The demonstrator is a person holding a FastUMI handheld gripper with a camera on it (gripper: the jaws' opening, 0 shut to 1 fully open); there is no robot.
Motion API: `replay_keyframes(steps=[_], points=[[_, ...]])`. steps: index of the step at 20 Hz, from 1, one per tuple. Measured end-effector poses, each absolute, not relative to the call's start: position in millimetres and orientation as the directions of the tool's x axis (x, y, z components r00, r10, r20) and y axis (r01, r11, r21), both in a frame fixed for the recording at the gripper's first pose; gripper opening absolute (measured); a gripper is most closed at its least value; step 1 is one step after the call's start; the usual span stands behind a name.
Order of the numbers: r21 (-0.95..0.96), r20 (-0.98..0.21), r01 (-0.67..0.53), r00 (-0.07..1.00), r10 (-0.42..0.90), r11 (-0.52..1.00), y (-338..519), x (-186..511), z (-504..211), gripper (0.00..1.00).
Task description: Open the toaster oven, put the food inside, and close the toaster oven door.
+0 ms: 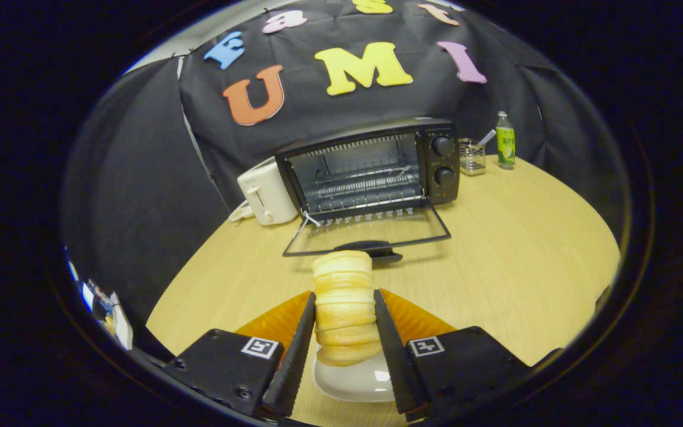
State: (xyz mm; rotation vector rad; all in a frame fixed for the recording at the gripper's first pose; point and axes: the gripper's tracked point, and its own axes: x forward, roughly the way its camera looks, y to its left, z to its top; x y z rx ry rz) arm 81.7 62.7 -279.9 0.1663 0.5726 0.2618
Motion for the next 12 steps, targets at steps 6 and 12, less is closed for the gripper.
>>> replay_keyframes(steps=[6, 12], points=[[0.36, -0.343, -0.293, 0.841, 0.418, 0.886, 89.1, 110.1, -253.6, 0.66], [0.484, -0.203, -0.312, 0.869, 0.452, 0.818, 87.5, 153.8, -250.4, 0.66]])
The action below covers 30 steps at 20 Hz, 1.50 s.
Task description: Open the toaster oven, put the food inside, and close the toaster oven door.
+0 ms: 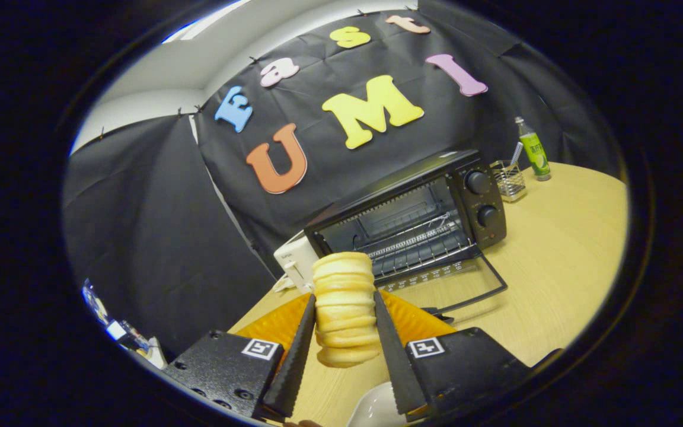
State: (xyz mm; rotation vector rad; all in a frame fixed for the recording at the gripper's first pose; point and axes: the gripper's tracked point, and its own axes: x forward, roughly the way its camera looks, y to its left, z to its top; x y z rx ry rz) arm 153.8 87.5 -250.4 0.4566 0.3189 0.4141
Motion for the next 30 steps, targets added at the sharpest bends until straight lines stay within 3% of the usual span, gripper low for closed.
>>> replay_keyframes(steps=[3, 16, 26, 29, 30], points=[[0.582, -0.16, -0.302, 0.868, 0.471, 0.755, 90.4, 176.3, -249.7, 0.65], [0.67, -0.26, -0.098, 0.898, 0.355, 0.736, 73.2, 311.6, -274.2, 0.66], [0.695, -0.269, -0.029, 0.916, 0.297, 0.719, 63.2, 388.1, -290.1, 0.66], [0.701, -0.231, -0.073, 0.918, 0.323, 0.709, 71.5, 392.6, -281.9, 0.67], [0.679, -0.239, -0.077, 0.917, 0.318, 0.73, 74.9, 398.4, -284.5, 0.73]])
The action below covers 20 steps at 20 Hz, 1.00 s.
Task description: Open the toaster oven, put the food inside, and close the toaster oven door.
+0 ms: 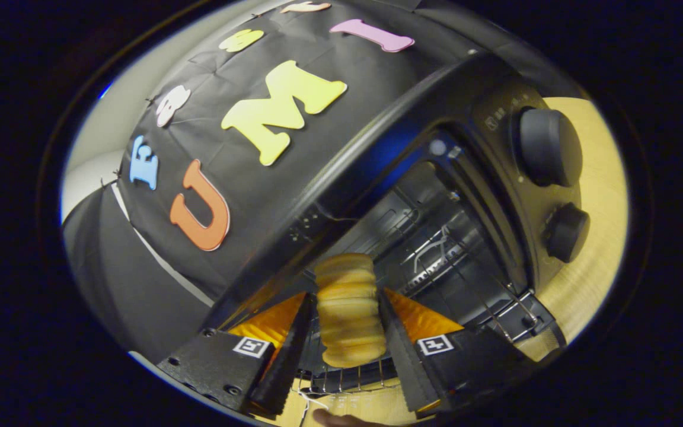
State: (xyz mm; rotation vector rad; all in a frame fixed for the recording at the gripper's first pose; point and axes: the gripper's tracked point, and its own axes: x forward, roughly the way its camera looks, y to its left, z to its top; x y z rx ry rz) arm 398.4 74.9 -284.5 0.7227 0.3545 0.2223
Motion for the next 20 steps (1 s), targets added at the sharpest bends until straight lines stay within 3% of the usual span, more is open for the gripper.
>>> replay_keyframes(steps=[2, 6, 20], points=[[0.646, -0.253, -0.07, 0.92, 0.3, 0.76, 74.2, 390.8, -283.9, 0.85], [0.591, -0.253, -0.079, 0.927, 0.277, 0.803, 70.3, 378.6, -275.8, 0.96], [0.448, -0.318, 0.065, 0.944, 0.091, 0.892, 19.2, 239.7, -263.7, 1.0]])
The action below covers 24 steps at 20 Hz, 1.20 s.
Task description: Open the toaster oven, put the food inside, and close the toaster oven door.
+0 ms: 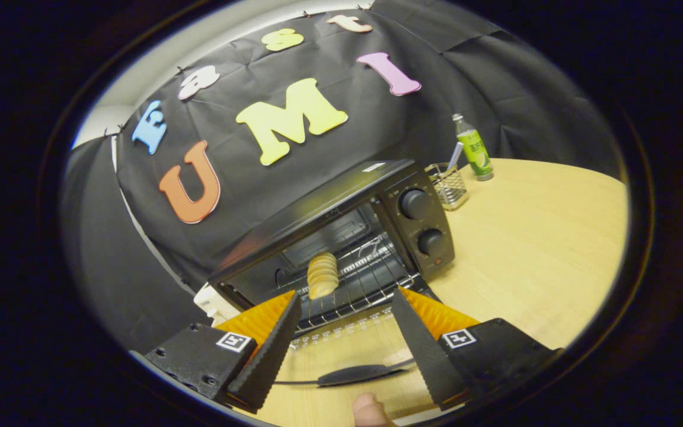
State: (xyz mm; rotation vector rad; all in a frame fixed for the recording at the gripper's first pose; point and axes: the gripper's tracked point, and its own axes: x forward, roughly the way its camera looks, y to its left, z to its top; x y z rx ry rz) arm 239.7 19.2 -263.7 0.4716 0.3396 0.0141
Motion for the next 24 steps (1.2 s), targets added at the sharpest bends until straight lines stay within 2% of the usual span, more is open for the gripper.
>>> replay_keyframes(steps=[7, 24], points=[[0.175, -0.42, 0.046, 0.907, 0.032, 0.984, 11.9, 192.8, -291.9, 1.0], [0.089, -0.627, -0.035, 0.774, 0.083, 0.995, 62.8, 173.0, -353.6, 1.0]])
